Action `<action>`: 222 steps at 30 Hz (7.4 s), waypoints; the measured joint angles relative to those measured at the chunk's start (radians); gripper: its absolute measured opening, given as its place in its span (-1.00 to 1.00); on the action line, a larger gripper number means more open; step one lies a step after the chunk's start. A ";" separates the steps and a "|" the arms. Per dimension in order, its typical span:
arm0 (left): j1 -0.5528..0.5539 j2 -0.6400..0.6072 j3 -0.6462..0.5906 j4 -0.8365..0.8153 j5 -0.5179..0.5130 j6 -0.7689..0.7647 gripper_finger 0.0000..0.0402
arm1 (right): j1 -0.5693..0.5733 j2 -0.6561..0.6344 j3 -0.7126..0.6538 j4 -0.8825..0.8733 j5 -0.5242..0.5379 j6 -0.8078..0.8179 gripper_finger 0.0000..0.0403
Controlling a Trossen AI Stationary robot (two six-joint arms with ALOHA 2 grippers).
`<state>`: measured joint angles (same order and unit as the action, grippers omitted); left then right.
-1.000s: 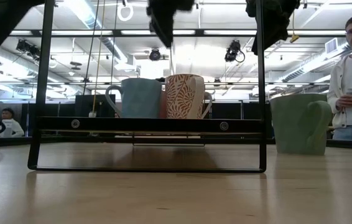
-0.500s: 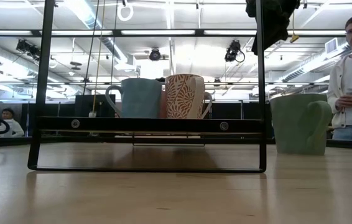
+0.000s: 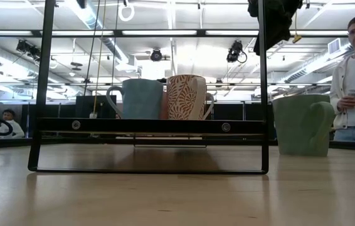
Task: Place coffee mugs
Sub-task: Put the yellow patterned mug on the shelf
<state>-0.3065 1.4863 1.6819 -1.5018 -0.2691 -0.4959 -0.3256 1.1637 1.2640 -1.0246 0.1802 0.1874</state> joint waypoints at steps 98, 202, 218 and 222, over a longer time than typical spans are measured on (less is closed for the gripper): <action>-0.070 -0.161 -0.760 0.317 0.221 -0.757 -0.84 | 0.003 0.001 0.000 0.112 0.000 0.055 -0.33; 0.224 0.183 -0.340 0.709 0.216 -1.012 -0.76 | 0.185 0.023 -0.001 0.240 0.000 -0.120 -0.33; 0.224 0.182 -0.339 0.728 0.218 -1.008 -0.44 | 0.187 0.047 -0.001 0.246 -0.025 -0.130 -0.33; 0.224 0.182 -0.339 0.728 0.221 -0.956 -0.38 | 0.187 0.047 -0.001 0.246 -0.025 -0.128 -0.33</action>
<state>-0.0830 1.6688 1.3426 -0.7742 -0.0479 -1.4515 -0.1383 1.2102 1.2633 -0.7787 0.1551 0.0597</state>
